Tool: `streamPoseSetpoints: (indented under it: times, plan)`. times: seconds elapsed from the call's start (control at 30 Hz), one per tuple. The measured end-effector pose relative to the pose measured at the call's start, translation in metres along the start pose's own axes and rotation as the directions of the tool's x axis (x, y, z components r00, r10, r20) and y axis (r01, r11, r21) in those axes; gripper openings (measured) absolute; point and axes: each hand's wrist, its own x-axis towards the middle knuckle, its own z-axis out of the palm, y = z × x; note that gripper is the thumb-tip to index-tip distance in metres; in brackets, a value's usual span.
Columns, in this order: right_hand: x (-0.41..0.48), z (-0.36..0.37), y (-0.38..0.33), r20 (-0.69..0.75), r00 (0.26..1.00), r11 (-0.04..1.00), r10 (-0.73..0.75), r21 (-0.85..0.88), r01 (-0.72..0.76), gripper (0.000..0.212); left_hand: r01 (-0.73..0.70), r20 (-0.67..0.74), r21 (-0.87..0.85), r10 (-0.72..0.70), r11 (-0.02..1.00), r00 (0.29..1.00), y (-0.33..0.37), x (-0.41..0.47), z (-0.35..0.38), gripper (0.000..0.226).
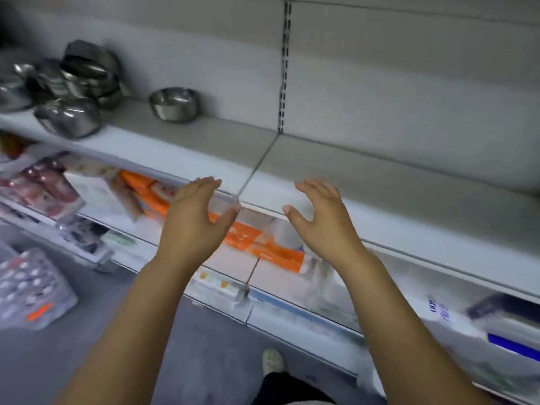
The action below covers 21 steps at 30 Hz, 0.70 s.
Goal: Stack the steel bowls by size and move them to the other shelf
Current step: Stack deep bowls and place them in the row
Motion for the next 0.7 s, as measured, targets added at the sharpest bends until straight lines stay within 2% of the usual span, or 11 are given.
streamPoseSetpoints:
  times: [0.23,0.33,0.57,0.7]
  plan:
    - [0.082,0.070,-0.056,0.151,0.971,0.982,-0.187,0.067,0.179,0.057,0.195,-0.168,0.082,-0.180,0.977,0.969,-0.065,0.027,-0.048,0.058]
    - [0.122,0.090,-0.078,0.181,0.952,0.969,-0.247,0.065,0.239,0.058,0.244,-0.217,0.129,-0.213,0.961,0.953,-0.088,0.050,-0.066,0.054]
    - [0.199,0.130,-0.120,0.294,0.908,0.954,-0.298,0.049,0.296,0.061,0.365,-0.314,0.088,-0.322,0.927,0.893,-0.128,0.088,-0.086,0.053]
    - [0.230,0.160,-0.147,0.302,0.915,0.963,-0.269,0.064,0.262,0.064,0.426,-0.360,0.008,-0.395,0.905,0.845,-0.166,0.112,-0.100,0.057]
